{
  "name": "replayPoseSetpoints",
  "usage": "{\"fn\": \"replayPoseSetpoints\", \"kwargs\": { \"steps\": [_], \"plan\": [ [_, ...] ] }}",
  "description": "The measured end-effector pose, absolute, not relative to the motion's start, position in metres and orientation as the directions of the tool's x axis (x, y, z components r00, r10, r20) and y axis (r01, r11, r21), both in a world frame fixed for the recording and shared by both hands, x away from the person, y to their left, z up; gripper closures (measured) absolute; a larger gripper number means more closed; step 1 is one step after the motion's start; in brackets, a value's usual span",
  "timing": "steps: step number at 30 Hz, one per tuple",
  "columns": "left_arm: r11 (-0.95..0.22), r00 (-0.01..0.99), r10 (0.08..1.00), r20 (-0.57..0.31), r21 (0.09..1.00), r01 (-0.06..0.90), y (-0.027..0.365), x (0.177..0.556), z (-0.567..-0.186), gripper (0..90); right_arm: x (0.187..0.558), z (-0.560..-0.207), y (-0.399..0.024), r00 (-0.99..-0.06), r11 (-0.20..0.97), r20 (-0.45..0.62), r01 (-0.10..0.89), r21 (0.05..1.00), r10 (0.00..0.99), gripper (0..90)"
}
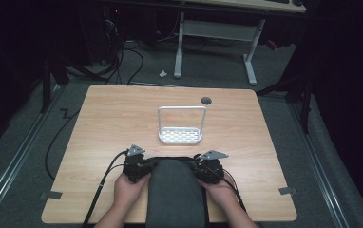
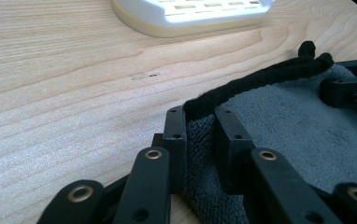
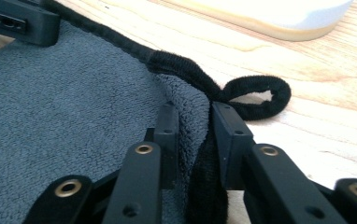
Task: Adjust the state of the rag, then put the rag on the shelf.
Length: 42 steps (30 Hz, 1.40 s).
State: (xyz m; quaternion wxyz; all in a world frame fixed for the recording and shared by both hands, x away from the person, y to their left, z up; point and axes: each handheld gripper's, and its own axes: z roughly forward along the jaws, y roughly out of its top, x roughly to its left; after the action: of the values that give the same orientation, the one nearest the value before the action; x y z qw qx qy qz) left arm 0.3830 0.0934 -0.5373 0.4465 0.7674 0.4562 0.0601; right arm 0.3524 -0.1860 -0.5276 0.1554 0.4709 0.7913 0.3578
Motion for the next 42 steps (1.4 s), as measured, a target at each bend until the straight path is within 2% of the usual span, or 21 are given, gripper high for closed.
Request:
{"fn": "replayPoseSetpoints", "kwargs": {
  "steps": [11,16,20,29,42],
  "plan": [
    [-0.184,0.581,0.747,-0.323,0.739,0.648,0.093,0.384,-0.537,81.5,0.347,-0.529,-0.185,-0.509,0.297,0.072,0.605,0.739,0.858,77.1],
    [-0.194,0.603,0.741,-0.295,0.766,0.613,0.093,0.379,-0.533,83.0,0.344,-0.524,-0.187,-0.512,0.290,0.062,0.578,0.763,0.857,77.3],
    [-0.146,0.588,0.737,-0.334,0.770,0.621,0.096,0.378,-0.529,83.1,0.340,-0.520,-0.187,-0.510,0.272,0.063,0.555,0.786,0.858,77.3],
    [-0.104,0.614,0.733,-0.293,0.844,0.526,0.098,0.372,-0.500,83.3,0.334,-0.500,-0.184,-0.493,0.235,0.036,0.476,0.848,0.869,77.3],
    [-0.068,0.642,0.718,-0.270,0.891,0.450,0.098,0.373,-0.462,83.3,0.336,-0.464,-0.181,-0.478,0.252,-0.039,0.391,0.885,0.877,77.3]
  ]
}}
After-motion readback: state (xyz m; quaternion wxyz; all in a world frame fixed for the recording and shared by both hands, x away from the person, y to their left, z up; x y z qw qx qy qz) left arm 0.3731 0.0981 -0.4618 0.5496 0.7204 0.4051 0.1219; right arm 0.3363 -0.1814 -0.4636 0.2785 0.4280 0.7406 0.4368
